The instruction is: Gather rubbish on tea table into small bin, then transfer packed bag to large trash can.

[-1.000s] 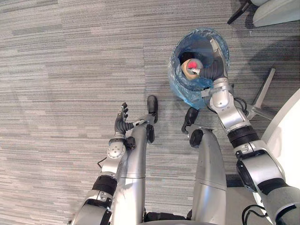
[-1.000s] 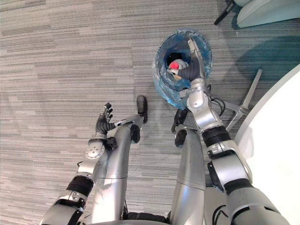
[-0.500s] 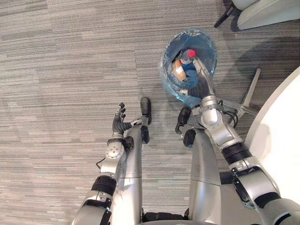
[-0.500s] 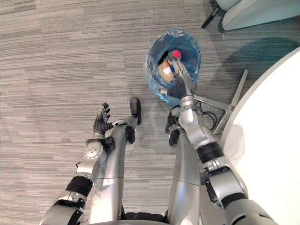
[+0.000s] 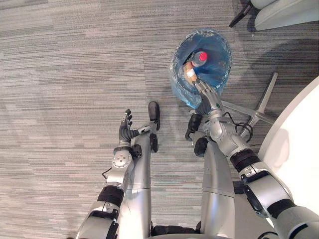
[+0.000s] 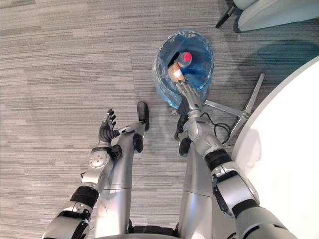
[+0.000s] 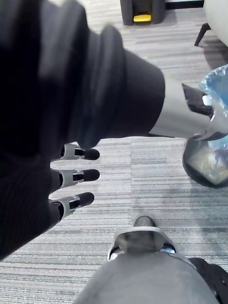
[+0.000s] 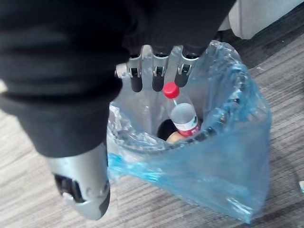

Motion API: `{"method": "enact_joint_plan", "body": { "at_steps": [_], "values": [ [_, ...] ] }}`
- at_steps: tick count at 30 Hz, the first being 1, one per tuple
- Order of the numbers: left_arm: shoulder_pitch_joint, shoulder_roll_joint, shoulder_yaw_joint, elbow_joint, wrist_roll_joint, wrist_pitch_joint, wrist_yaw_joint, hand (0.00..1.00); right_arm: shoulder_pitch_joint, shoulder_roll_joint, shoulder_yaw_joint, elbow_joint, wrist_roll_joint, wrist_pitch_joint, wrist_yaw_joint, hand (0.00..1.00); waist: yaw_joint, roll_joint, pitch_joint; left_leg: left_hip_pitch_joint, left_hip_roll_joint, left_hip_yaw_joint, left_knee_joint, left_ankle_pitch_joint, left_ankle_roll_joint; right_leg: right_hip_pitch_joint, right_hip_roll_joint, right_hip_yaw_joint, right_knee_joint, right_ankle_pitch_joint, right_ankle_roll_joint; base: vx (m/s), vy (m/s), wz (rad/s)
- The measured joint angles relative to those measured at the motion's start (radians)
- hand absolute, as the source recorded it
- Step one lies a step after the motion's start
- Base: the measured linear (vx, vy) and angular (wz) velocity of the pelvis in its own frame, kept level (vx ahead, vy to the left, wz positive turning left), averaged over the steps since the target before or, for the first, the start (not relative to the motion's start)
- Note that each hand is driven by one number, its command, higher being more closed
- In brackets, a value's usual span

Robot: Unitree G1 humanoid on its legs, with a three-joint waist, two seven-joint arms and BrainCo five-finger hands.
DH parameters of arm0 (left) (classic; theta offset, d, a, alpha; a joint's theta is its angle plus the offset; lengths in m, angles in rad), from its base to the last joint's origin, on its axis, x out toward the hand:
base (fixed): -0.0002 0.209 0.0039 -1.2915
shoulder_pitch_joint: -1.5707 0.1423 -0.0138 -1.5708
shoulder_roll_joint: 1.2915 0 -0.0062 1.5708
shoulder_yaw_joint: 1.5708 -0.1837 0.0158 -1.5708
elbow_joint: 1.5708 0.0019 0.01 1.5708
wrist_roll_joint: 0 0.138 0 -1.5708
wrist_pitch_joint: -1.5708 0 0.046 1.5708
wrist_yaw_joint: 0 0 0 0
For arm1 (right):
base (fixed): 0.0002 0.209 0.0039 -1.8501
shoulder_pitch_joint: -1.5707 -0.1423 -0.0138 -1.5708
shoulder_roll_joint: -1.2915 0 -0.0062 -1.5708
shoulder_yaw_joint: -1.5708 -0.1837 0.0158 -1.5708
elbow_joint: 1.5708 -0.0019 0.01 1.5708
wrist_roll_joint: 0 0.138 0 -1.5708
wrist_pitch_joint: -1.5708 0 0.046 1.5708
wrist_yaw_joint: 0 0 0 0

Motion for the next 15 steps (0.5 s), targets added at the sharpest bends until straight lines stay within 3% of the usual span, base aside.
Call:
{"method": "enact_joint_plan", "body": {
  "at_steps": [12, 13, 15],
  "values": [
    [-0.035, 0.003, 0.010, -0.004, -0.024, -0.014, 0.000, 0.00, -0.121, -0.002, -0.006, 0.190, 0.003, 0.048, 0.000, 0.00, 0.030, 0.000, 0.000, -0.086, -0.010, -0.005, 0.036, 0.000, -0.001, -0.094, -0.017, 0.001, 0.067, -0.025, -0.010, -0.03, -0.014, 0.06],
    [-0.035, 0.003, 0.010, -0.008, -0.024, -0.015, -0.001, 0.00, -0.122, -0.001, -0.003, 0.194, 0.003, 0.048, 0.000, 1.00, 0.030, 0.001, 0.000, -0.097, -0.015, -0.007, 0.041, -0.002, 0.001, -0.107, -0.023, 0.001, 0.078, -0.031, -0.011, -0.04, -0.012, 0.13],
    [-0.035, 0.002, 0.019, -0.017, -0.024, -0.014, -0.001, 0.00, -0.126, -0.003, 0.004, 0.195, 0.003, 0.047, 0.002, 1.00, 0.031, 0.001, 0.000, -0.113, -0.015, -0.011, 0.049, -0.001, -0.001, -0.120, -0.023, -0.001, 0.084, -0.032, -0.011, -0.04, -0.003, 0.05]
  ]
}}
